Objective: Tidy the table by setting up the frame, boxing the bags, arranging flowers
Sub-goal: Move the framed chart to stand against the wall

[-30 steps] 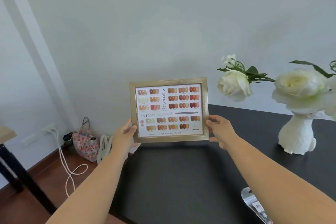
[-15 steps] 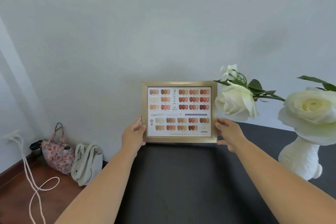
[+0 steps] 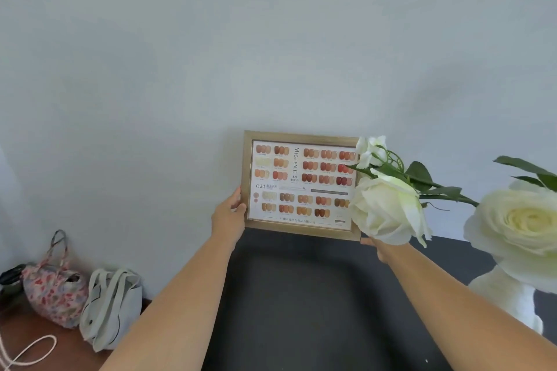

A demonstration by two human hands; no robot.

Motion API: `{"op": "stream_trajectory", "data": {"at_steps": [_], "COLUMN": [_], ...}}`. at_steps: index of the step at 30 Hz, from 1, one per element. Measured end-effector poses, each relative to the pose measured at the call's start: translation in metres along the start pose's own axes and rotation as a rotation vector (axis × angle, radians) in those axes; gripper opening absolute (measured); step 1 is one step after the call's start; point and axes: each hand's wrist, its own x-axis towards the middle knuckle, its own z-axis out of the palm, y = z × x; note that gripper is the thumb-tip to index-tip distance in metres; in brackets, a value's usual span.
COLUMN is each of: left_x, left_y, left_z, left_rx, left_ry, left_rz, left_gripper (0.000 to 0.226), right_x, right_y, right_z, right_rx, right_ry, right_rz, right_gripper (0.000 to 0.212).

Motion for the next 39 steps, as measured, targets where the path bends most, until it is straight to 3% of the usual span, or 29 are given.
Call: {"op": "stream_trajectory", "data": {"at_steps": [4, 8, 13, 16, 22, 25, 29, 34, 39], "left_x": [0.009, 0.009, 0.013, 0.010, -0.017, -0.029, -0.052, -0.083, -0.124], "left_y": [-0.011, -0.028, -0.030, -0.030, -0.044, -0.043, -0.041, -0.038, -0.031], "left_z": [0.018, 0.025, 0.021, 0.018, 0.013, 0.010, 0.013, 0.016, 0.024], "left_rx": [-0.002, -0.055, -0.015, 0.046, 0.352, 0.401, 0.470, 0.393, 0.359], "left_ry": [-0.053, -0.061, -0.050, -0.062, -0.157, -0.179, -0.060, 0.017, -0.068], "left_rz": [-0.036, -0.096, -0.101, -0.081, 0.010, 0.028, 0.022, 0.042, 0.109], "left_gripper": [0.046, 0.045, 0.046, 0.048, 0.063, 0.075, 0.082, 0.074, 0.056], "right_x": [0.000, -0.013, -0.017, -0.013, -0.023, -0.033, -0.049, -0.059, -0.075], "right_y": [0.010, 0.017, 0.018, 0.021, 0.041, 0.045, 0.050, 0.055, 0.062], "right_z": [-0.010, -0.011, -0.008, -0.008, -0.006, -0.008, -0.015, -0.024, -0.036], "right_rx": [0.053, 0.099, 0.031, -0.048, -0.251, -0.322, -0.352, -0.361, -0.386], "right_ry": [0.086, 0.086, 0.095, 0.118, 0.224, 0.210, 0.182, 0.140, 0.090], "right_rz": [-0.026, -0.182, -0.174, -0.159, -0.213, -0.246, -0.274, -0.287, -0.317], "right_gripper": [0.030, 0.032, 0.026, 0.032, 0.006, 0.025, 0.041, 0.036, 0.027]}}
